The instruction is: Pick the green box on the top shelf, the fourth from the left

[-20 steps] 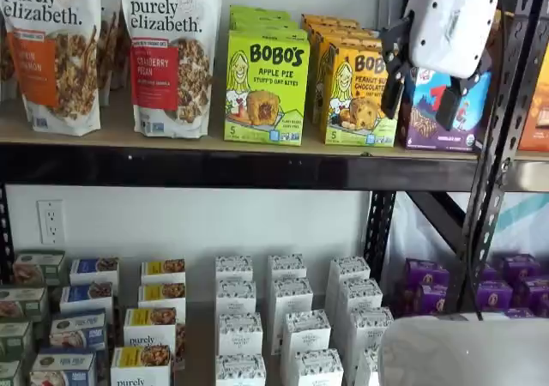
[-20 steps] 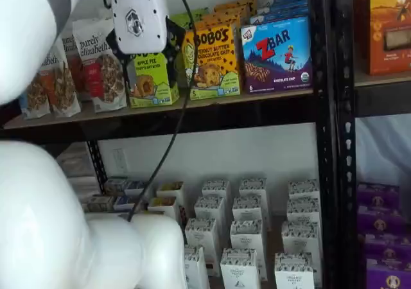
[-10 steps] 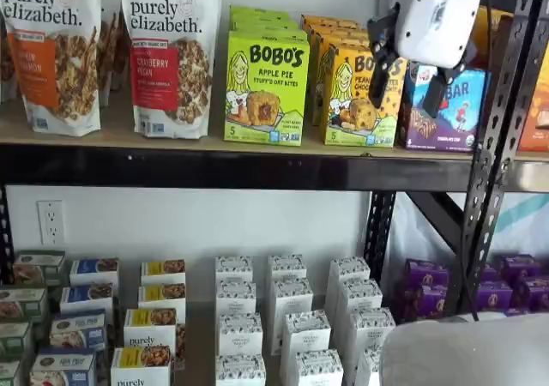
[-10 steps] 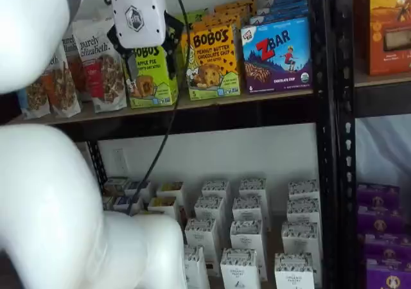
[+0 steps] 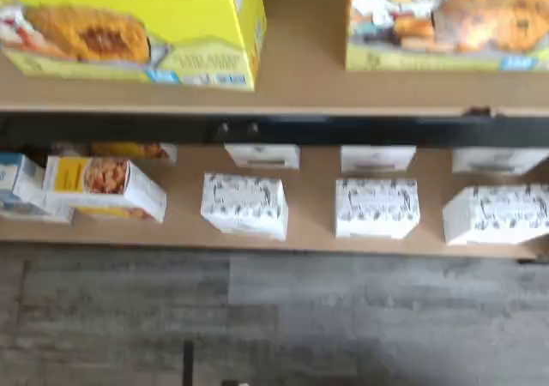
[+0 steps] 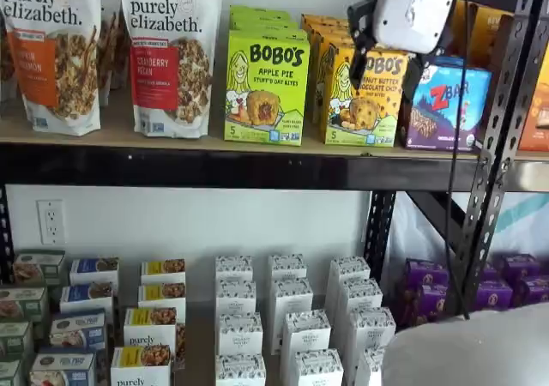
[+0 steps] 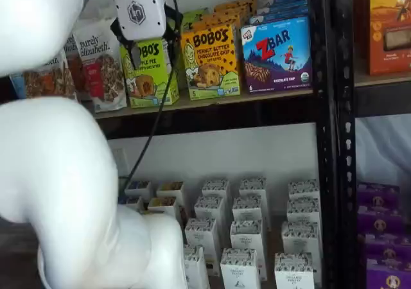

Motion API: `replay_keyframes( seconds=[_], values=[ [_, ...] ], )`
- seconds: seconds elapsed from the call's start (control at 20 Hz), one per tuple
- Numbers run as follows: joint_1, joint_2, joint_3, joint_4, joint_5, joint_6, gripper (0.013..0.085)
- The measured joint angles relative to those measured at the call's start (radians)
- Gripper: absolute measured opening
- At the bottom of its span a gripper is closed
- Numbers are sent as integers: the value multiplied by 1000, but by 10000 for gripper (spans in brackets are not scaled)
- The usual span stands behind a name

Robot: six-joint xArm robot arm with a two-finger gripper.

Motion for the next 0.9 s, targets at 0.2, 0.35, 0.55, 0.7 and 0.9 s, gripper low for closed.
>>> replay_keyframes(
  seconds=[0.2, 0.35, 0.55, 0.7, 0.9],
  values=[
    [35, 47, -30, -16, -51, 29, 850],
    [71, 84, -54, -37, -77, 61, 850],
    [103, 119, -76, -49, -109, 91, 850],
    [119, 142, -93, -48, -136, 105, 850],
    [137, 176, -124, -64, -139, 122, 850]
  ],
)
